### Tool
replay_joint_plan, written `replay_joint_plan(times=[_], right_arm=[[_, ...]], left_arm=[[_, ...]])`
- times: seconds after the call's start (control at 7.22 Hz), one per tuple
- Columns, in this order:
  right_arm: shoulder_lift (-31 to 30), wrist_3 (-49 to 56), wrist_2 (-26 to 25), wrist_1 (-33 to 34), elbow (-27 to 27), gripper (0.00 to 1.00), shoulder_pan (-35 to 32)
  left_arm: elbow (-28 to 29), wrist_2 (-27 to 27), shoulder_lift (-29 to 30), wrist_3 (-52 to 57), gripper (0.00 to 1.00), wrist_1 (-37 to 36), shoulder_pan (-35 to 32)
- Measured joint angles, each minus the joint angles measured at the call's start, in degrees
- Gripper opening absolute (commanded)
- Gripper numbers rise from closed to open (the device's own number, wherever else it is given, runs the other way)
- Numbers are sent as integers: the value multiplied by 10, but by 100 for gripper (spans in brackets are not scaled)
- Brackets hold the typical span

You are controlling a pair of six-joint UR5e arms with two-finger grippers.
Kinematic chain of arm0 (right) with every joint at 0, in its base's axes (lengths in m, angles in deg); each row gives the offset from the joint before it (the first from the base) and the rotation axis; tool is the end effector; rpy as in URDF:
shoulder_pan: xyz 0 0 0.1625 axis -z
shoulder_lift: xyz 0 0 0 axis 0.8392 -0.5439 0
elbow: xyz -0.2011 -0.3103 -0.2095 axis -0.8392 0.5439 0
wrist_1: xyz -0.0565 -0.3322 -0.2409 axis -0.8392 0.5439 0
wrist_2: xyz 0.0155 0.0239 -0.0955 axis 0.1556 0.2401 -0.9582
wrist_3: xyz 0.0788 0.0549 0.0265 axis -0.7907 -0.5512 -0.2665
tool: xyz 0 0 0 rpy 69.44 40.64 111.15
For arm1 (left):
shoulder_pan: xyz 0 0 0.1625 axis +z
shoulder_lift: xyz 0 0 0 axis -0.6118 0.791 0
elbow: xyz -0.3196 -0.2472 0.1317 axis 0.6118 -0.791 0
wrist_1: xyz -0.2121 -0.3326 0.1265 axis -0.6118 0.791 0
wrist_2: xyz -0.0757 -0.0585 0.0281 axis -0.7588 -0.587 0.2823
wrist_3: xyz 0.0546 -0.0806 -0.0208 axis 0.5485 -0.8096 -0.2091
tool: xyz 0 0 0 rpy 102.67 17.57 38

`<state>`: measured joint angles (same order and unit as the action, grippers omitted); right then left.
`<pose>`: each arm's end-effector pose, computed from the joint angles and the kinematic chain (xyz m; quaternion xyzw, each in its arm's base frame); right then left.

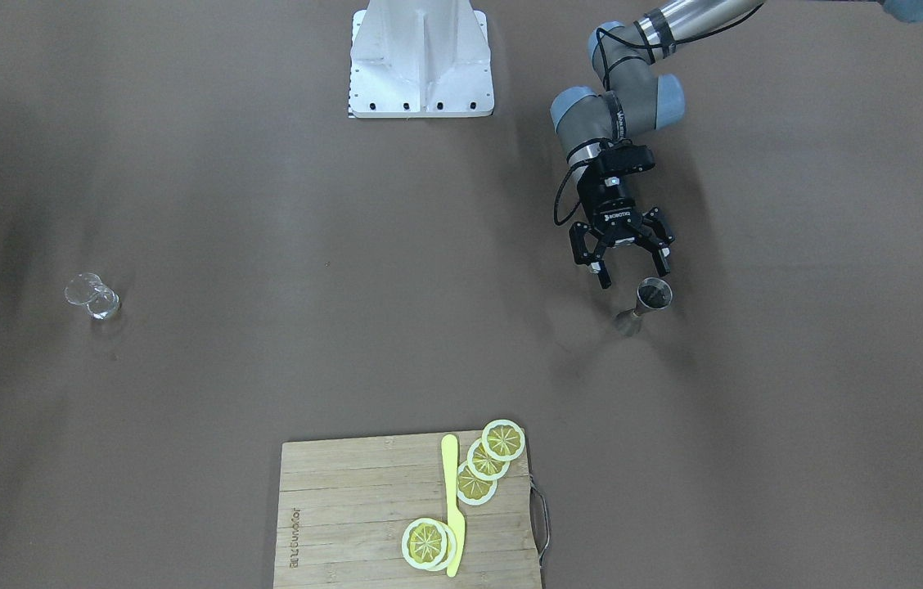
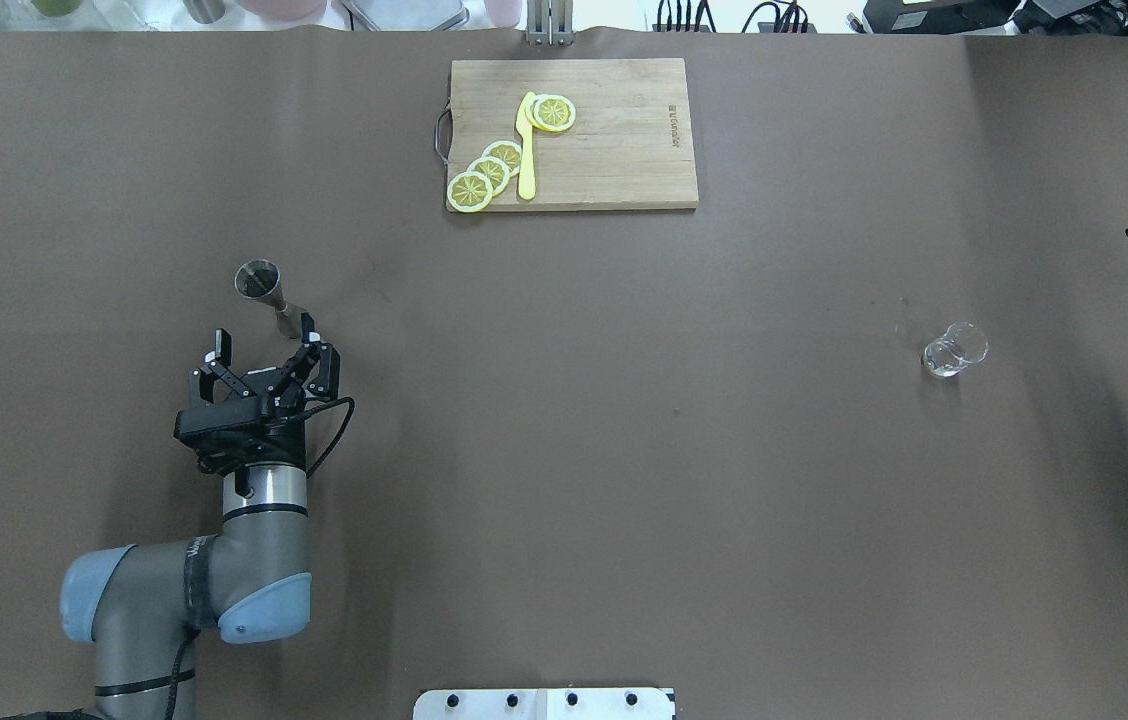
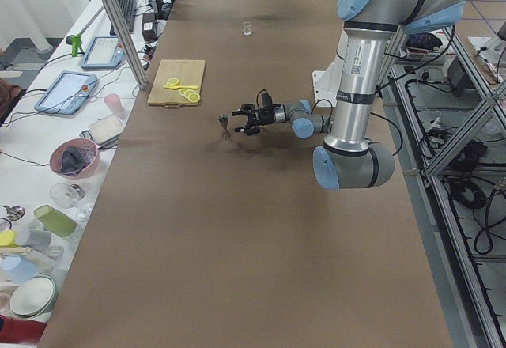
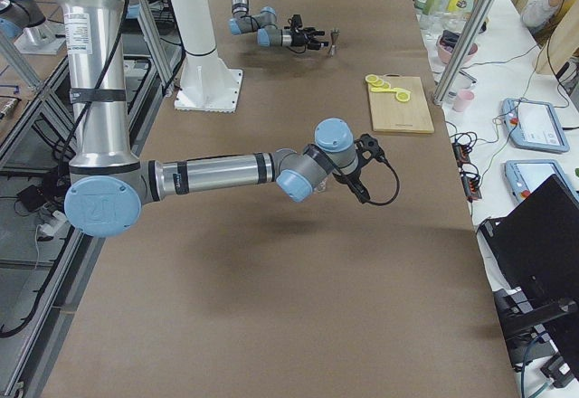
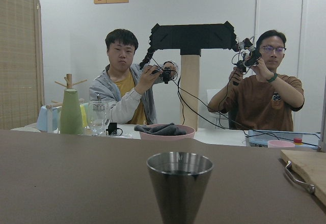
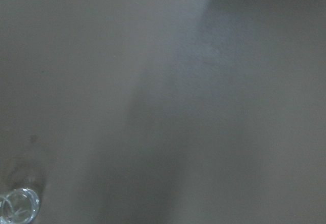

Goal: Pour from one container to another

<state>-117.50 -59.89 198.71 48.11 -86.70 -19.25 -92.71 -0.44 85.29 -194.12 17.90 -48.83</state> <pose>-0.0578 -0.5294 0.5599 0.1482 -0.3731 -0.1020 0.9102 0.5148 -0.3358 0.4283 0.5894 0.2395 -0.3404 0.6924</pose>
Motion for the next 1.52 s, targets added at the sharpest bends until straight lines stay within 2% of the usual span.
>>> replay_joint_plan(times=[0.28,0.55,0.83,0.97,1.11,1.38,1.52], right_arm=[[5,-2,-3,135,3,100,-30],[29,-2,23,276,13,100,-70],[33,5,37,330,19,100,-88],[25,5,35,325,19,100,-90],[14,5,32,301,21,100,-92],[-1,5,20,249,25,100,-92],[-3,5,15,239,26,100,-92]], left_arm=[[-82,10,-55,2,100,-16,19],[-163,16,-113,18,100,-24,30],[-244,-7,-164,126,100,-16,27],[-267,-43,-172,194,100,-1,13],[-281,-101,-172,281,100,32,-14],[-284,-249,-163,460,100,137,-83],[-276,-328,-154,510,100,169,-127]])
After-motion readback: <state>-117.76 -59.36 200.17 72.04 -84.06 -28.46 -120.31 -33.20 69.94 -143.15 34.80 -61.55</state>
